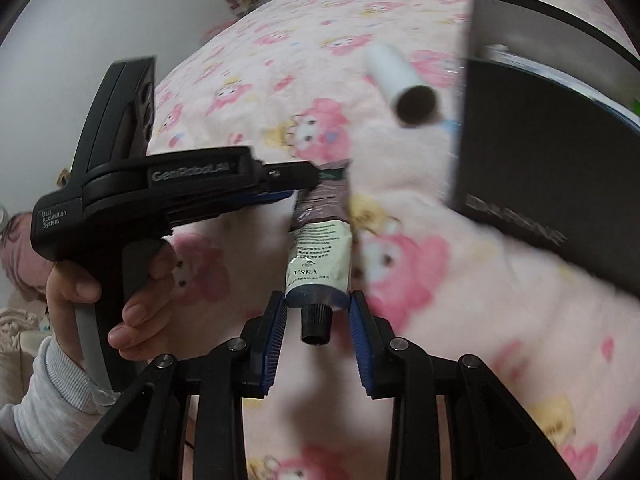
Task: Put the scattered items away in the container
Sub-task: 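Grasp the brown hand-cream tube by its body with the right gripper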
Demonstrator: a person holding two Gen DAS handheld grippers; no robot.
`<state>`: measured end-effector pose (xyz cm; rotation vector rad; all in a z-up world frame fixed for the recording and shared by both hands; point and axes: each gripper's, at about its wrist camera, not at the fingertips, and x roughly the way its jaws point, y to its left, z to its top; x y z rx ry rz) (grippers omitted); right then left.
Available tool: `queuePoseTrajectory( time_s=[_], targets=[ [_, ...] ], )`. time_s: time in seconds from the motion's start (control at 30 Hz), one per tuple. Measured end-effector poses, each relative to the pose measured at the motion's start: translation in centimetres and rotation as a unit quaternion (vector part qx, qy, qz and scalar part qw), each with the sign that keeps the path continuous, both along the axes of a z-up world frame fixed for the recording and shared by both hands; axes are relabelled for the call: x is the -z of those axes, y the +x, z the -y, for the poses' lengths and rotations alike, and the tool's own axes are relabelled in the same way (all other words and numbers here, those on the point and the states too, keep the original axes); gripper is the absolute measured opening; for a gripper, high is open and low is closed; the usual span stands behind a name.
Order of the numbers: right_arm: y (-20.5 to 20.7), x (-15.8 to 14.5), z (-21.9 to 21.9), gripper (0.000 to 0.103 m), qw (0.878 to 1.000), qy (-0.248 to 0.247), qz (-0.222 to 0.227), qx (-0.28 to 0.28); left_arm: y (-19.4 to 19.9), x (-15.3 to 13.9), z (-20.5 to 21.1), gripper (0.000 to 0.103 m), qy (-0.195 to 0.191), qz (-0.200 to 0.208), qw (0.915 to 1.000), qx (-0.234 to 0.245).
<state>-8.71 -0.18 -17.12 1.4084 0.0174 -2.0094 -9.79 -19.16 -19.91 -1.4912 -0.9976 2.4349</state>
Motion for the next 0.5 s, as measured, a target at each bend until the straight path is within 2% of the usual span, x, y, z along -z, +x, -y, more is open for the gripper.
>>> queuePoseTrajectory(
  time_s=[0.07, 0.2, 0.27, 0.37, 0.43, 0.5],
  targets=[
    [-0.1, 0.0, -1.5, 0.027, 1.000, 0.007, -0.003, 0.027, 0.1, 0.3, -0.4, 0.034, 0.012, 0.005, 0.9999, 0.003],
    [-1.1, -0.1, -4.5, 0.027, 0.994, 0.042, -0.020, 0.102, -0.4, 0.0, -0.4, 0.034, 0.009, -0.008, 0.9999, -0.010],
    [-1.2, -0.3, -5.7, 0.027, 0.992, 0.026, -0.012, 0.120, -0.4, 0.0, 0.1, 0.038, 0.009, -0.014, 0.9997, -0.021],
    [-1.0, -0.2, -5.8, 0.027, 0.994, -0.011, 0.021, 0.111, -1.4, 0.8, 0.4, 0.040, 0.015, -0.007, 0.9995, -0.025],
    [-0.5, 0.6, -4.9, 0.027, 0.994, -0.039, 0.053, 0.087, -1.9, 1.3, 0.3, 0.035, 0.014, -0.002, 0.9997, -0.022],
    [-0.1, 1.6, -3.5, 0.027, 0.994, -0.044, 0.073, 0.064, -2.0, 1.3, 0.2, 0.030, 0.009, 0.002, 0.9998, -0.019]
  ],
)
